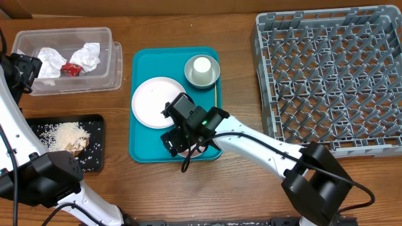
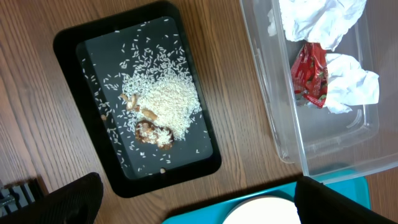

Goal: Sort waste into correct bins and load items into the dishwasher
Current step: 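Grasp the rim of the small white plate with the right gripper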

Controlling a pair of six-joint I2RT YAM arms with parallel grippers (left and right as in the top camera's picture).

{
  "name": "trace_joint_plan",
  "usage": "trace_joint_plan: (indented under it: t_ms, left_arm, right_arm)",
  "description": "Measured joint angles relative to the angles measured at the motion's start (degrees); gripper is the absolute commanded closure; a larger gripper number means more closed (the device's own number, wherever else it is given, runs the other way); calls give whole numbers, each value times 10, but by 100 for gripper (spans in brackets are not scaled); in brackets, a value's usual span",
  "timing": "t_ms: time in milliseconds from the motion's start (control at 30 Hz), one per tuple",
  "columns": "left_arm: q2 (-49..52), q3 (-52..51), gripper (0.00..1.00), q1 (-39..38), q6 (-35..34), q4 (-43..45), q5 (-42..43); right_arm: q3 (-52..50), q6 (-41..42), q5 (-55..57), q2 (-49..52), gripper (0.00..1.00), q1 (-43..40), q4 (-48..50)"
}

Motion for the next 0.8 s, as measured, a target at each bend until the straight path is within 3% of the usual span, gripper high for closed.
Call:
trace_joint_plan:
  t_ms: [333, 600, 800]
  left_arm:
    - [0, 0, 0, 0, 0, 0, 0]
    - [0, 0, 0, 0, 0, 0, 0]
    - [0, 0, 0, 0, 0, 0, 0]
  right_arm:
    - [0, 50, 112, 21, 25, 82, 15]
    - [0, 88, 175, 54, 36, 98, 19]
    - [0, 99, 191, 64, 55, 98, 23]
